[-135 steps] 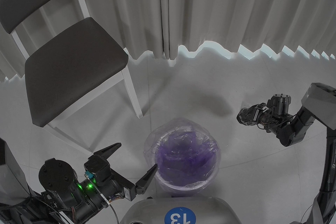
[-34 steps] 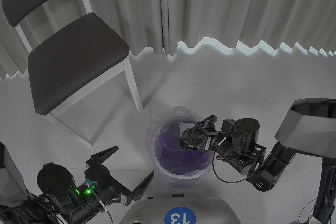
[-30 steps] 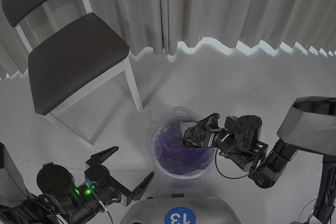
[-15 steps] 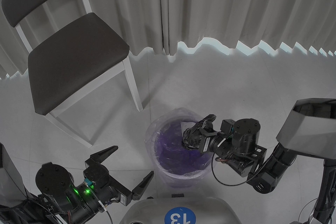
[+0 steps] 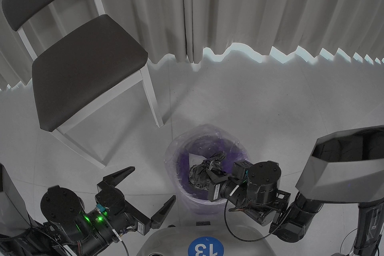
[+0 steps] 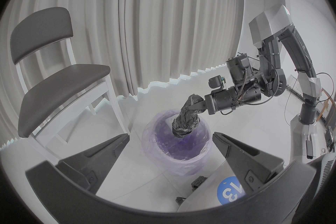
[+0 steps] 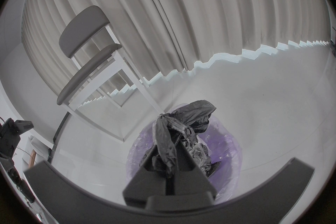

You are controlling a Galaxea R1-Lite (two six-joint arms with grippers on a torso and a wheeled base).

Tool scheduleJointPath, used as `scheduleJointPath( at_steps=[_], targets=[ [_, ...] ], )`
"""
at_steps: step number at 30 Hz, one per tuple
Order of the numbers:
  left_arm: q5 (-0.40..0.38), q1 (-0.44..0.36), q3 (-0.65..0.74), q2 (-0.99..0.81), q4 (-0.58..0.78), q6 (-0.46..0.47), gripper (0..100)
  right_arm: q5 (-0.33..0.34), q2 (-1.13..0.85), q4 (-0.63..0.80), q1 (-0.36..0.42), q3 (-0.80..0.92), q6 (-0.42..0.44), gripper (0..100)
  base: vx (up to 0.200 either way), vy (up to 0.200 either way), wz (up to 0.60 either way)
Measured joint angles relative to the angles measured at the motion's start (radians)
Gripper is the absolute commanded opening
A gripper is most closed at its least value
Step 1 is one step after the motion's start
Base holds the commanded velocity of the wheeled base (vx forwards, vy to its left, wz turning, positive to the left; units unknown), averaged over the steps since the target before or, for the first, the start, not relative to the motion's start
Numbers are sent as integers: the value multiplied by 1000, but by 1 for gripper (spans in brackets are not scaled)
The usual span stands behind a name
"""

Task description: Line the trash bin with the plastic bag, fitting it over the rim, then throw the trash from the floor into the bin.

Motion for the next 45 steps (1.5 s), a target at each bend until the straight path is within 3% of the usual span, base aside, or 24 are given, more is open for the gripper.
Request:
scheduleJointPath(
  at_steps=[8, 23, 27, 31, 37, 45],
  targets=[
    [0, 0, 0, 3, 0, -1, 100, 0, 83, -87, 13, -24, 2, 0, 0, 0, 0],
    [0, 1, 0, 4, 0, -3, 100, 0, 118, -44, 7, -54, -1, 0, 0, 0, 0],
    [0, 2, 0, 3, 0, -4, 100, 3, 93, 114, -1, -88, -18, 0, 0, 0, 0],
    [0, 3, 0, 2, 0, -4, 100, 15, 49, 369, -21, -156, -40, 0, 0, 0, 0],
    [0, 5, 0, 2, 0, -4, 100, 38, -16, 718, -64, -366, -70, 0, 0, 0, 0],
    [-2, 3, 0, 2, 0, -2, 100, 54, -31, 991, -129, -616, -152, 0, 0, 0, 0]
  ],
)
